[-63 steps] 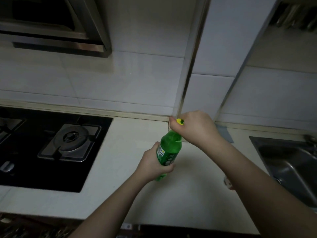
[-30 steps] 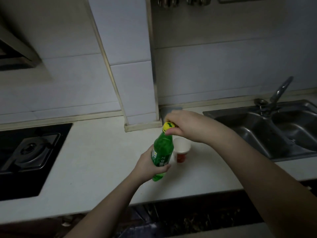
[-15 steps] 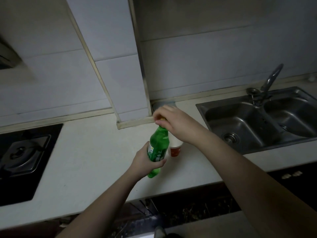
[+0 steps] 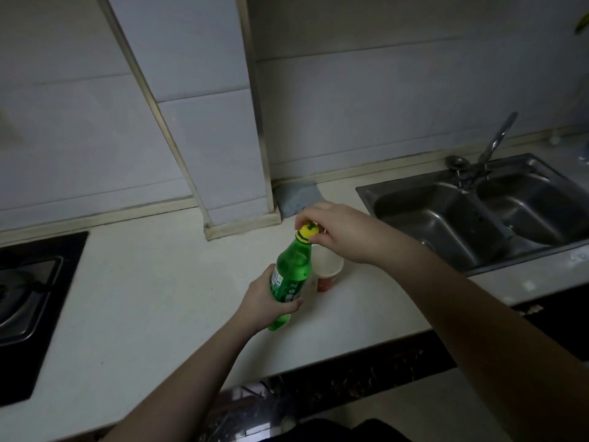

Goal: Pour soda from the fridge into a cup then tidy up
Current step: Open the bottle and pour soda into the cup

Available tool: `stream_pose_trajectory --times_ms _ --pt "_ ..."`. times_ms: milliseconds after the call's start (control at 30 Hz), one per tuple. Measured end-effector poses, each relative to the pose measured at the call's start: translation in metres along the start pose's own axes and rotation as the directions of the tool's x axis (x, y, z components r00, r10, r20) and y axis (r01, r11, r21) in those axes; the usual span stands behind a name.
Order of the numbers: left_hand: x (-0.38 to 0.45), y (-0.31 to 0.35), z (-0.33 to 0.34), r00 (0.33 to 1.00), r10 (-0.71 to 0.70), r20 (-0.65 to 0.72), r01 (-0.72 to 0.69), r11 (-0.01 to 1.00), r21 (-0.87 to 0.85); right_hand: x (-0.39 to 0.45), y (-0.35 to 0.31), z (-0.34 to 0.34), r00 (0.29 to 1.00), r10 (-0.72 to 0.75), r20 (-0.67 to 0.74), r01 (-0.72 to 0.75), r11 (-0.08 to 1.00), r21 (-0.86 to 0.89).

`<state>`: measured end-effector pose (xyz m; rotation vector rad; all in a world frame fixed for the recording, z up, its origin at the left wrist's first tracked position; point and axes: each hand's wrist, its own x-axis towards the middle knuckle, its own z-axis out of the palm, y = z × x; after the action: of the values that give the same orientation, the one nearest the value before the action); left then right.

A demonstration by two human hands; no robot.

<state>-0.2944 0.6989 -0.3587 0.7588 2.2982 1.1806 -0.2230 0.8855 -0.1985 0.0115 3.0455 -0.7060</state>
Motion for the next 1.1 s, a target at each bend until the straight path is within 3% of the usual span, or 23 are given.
stream_pose_trajectory --times_ms 300,467,667,1100 --pt "0.011 -0.005 0.005 0.998 -0.056 -0.017 0.056 0.998 0.004 0.018 0.038 0.015 0.994 -0.099 -0.052 0.102 0.993 0.066" --pt "0.012 -0.002 0.011 0.988 -0.142 -0.062 0.145 0.988 0.056 0.023 0.07 0.014 0.99 -0.119 -0.074 0.137 0.942 0.305" --pt "0.009 0.0 0.02 0.966 -0.236 -0.101 0.249 0.957 0.151 0.022 0.127 0.033 0.998 0.06 -0.036 -0.024 0.772 0.635" --pt "0.005 -0.004 0.039 0.91 -0.391 -0.134 0.414 0.871 0.267 0.034 0.185 0.1 0.983 0.165 0.087 -0.174 0.648 0.741"
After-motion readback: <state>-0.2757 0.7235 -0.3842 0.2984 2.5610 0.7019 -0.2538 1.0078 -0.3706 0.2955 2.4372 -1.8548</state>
